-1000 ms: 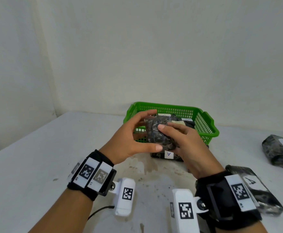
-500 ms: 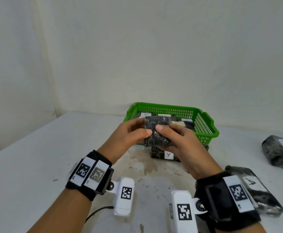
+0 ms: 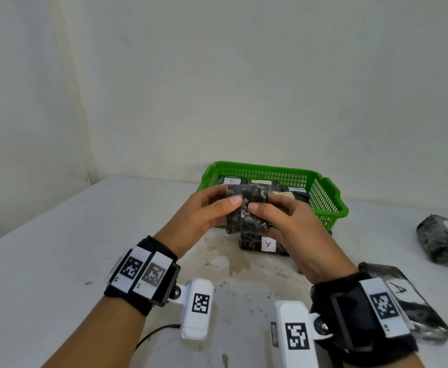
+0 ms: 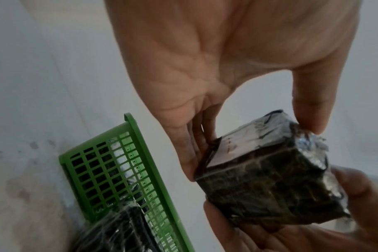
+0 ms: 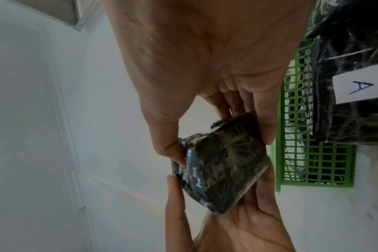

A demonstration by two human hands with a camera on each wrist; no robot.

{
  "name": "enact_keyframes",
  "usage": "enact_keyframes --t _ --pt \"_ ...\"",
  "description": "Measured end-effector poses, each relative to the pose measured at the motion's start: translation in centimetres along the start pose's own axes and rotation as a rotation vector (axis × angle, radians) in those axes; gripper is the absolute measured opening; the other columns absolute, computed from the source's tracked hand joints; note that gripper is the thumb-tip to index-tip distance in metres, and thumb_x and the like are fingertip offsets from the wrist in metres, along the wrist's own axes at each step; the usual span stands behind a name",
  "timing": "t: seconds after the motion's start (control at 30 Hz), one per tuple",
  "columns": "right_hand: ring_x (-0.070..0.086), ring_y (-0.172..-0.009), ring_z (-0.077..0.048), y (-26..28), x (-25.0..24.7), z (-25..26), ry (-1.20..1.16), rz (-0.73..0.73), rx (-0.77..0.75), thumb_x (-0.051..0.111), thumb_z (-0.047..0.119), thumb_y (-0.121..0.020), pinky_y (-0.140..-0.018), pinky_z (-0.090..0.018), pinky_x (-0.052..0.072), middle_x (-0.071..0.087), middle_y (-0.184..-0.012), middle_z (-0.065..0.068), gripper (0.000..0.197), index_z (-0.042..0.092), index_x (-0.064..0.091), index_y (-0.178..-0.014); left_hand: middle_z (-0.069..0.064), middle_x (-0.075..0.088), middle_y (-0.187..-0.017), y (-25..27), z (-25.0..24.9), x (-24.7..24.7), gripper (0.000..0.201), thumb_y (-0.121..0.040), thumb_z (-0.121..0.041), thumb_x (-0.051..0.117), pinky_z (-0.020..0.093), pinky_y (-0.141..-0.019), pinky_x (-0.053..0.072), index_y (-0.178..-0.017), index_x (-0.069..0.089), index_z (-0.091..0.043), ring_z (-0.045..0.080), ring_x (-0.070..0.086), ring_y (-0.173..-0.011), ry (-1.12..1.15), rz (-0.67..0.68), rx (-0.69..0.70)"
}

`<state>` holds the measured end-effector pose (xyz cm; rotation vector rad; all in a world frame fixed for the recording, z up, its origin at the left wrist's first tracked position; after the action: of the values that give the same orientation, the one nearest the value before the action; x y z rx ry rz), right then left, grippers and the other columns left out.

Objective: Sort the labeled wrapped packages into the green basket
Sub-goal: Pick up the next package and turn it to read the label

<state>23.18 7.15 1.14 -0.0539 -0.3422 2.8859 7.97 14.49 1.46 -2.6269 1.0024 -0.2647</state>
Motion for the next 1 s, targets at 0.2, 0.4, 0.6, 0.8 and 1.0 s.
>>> enact_keyframes --t 0.2,0.4,0.6,0.8,1.0 --pt "0.075 -0.11 -0.019 0.2 0.5 0.1 -0.001 0.073 0.031 0.091 0.036 -0.073 -0.1 -0.04 0.057 0.08 -0.114 -0.003 0.057 0.015 0.073 -0.123 0.02 0.067 -0.121 -0.1 -0.2 -0.1 0.06 -0.073 -0.038 0.069 0.04 -0.092 0.055 -0.122 0.064 -0.004 0.03 0.066 -0.11 -0.022 -0.038 0.003" --pt "0.077 -0.102 -0.016 0.5 0.5 0.3 0.024 0.052 0.028 0.086 0.03 -0.078 -0.097 -0.037 0.061 0.081 -0.109 -0.002 0.045 0.015 0.074 -0.119 0.022 0.067 -0.119 0.0 -0.1 0.1 0.06 -0.073 -0.036 0.07 0.041 -0.087 0.056 -0.121 0.064 -0.001 0.034 0.066 -0.109 -0.015 -0.043 -0.018" --pt "0.067 -0.122 -0.01 0.3 0.1 0.4 0.154 0.085 -0.078 0.1 0.04 -0.052 -0.102 -0.034 0.055 0.067 -0.137 0.008 0.1 0.038 0.055 -0.142 0.015 0.069 -0.117 0.0 -0.4 0.0 0.042 -0.088 -0.036 0.06 0.039 -0.078 0.059 -0.121 0.066 -0.01 0.025 0.068 -0.101 0.163 -0.111 -0.066" --pt "0.071 -0.112 -0.007 0.4 0.1 1.1 0.228 -0.009 -0.186 0.09 0.016 -0.079 -0.092 -0.028 0.058 0.077 -0.117 0.009 0.045 0.024 0.073 -0.12 0.019 0.066 -0.123 0.0 -0.2 0.4 0.059 -0.088 -0.054 0.056 0.04 -0.076 0.059 -0.131 0.059 -0.014 0.027 0.069 -0.102 0.273 -0.098 -0.192" --pt "0.076 -0.102 -0.011 0.4 -0.1 1.0 0.112 -0.112 -0.175 0.076 0.018 -0.092 -0.096 -0.039 0.06 0.078 -0.113 0.003 0.032 0.027 0.068 -0.121 0.016 0.069 -0.119 -0.1 -0.2 0.1 0.062 -0.085 -0.06 0.053 0.045 -0.085 0.058 -0.127 0.062 -0.015 0.027 0.069 -0.104 0.211 -0.116 -0.181"
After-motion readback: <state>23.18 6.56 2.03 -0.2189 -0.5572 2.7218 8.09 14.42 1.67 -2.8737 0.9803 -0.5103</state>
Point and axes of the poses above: each hand's wrist, its own y-axis away from the middle knuckle, its own x-axis out of the palm, z = x × y, the point moved 5 cm from there along -y, towards the middle knuckle
